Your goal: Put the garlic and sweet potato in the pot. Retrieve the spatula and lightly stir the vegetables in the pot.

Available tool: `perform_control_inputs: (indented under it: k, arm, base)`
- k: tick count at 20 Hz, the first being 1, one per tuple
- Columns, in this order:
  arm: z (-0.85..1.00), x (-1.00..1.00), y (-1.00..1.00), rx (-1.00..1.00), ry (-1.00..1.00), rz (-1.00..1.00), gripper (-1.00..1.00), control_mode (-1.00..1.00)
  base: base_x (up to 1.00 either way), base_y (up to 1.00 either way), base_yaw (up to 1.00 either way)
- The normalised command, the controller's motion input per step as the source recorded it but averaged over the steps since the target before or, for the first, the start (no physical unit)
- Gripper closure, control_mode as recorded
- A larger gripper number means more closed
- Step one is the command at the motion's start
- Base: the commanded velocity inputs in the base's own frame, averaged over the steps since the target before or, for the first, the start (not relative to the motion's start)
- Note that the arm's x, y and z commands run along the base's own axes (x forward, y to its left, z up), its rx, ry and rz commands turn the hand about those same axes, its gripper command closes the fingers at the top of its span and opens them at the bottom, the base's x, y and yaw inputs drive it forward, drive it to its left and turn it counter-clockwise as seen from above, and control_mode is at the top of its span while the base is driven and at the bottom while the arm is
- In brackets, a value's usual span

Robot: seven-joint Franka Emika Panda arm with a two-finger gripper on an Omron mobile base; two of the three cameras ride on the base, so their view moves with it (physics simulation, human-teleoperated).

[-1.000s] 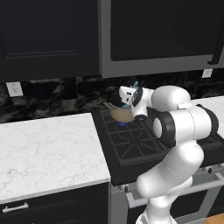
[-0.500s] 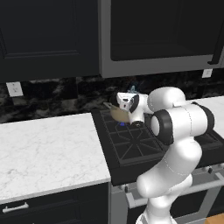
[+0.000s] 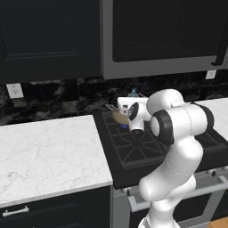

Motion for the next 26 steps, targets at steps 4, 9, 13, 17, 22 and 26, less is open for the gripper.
perform_control_inputs:
  k: [4,9,13,17,22,26]
  arm:
    - [0.0,0.02,0.0,-0.02,-0.15,0.02,1.0,-1.0]
    - [0.0,0.0,0.0,0.0,-0.13,0.02,1.0,-1.0]
    - [0.0,0.0,0.0,0.0,-0.04,0.0,1.0,-1.0]
    - [0.23,-0.02,0.0,0.01,0.08,0.02,1.0,-1.0]
    - [0.51,-0.03,0.0,0.05,0.14,0.07,1.0,-1.0]
    - [0.15,-0.04,0.0,0.01,0.05,0.07,1.0,-1.0]
  base:
    - [0.0,0.0,0.0]
    - [0.0,0.0,0.0]
    - [0.0,0.0,0.0]
    - [0.0,0.0,0.0]
    - [0.0,0.0,0.0]
    - [0.0,0.0,0.0]
